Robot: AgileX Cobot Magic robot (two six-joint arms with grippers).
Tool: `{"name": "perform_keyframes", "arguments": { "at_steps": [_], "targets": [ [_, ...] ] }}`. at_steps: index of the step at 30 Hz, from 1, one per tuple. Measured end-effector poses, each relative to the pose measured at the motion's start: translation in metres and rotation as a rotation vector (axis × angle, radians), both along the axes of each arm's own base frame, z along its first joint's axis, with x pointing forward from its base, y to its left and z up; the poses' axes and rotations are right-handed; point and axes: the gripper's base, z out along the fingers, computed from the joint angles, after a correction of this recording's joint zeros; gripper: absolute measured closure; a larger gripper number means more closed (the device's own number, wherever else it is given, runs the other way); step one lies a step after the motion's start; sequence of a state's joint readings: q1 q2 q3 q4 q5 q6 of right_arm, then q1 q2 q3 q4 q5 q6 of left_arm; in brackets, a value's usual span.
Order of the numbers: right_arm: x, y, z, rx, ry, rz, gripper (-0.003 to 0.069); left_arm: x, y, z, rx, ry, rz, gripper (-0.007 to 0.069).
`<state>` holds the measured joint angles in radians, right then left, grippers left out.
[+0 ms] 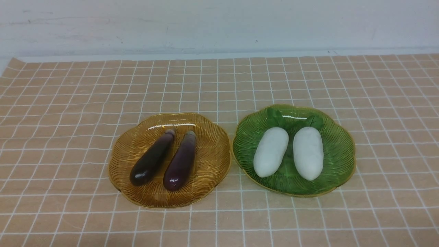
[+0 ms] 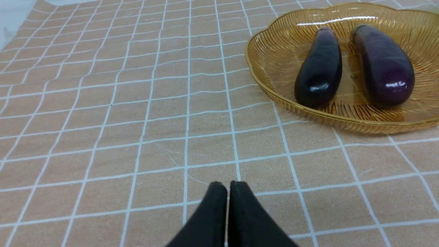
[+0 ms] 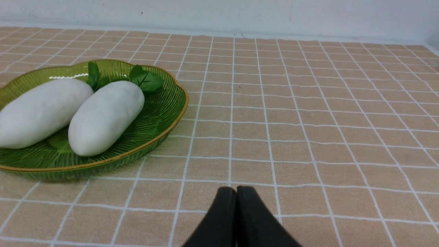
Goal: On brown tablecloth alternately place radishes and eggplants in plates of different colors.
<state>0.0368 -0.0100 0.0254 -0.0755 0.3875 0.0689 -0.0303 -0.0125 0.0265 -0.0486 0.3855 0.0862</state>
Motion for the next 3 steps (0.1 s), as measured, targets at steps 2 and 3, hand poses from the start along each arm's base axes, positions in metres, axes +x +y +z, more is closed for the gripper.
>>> {"name": "perform_keyframes", "arguments": {
  "at_steps": [2,3],
  "targets": [
    [0.0,0.0,0.0,0.0,0.0,0.0,0.0674,0.0,0.0,0.0,0.0,0.0,0.0,0.0628],
    [0.0,0.0,0.0,0.0,0.0,0.0,0.0674,0.0,0.0,0.0,0.0,0.0,0.0,0.0628]
  ]
}}
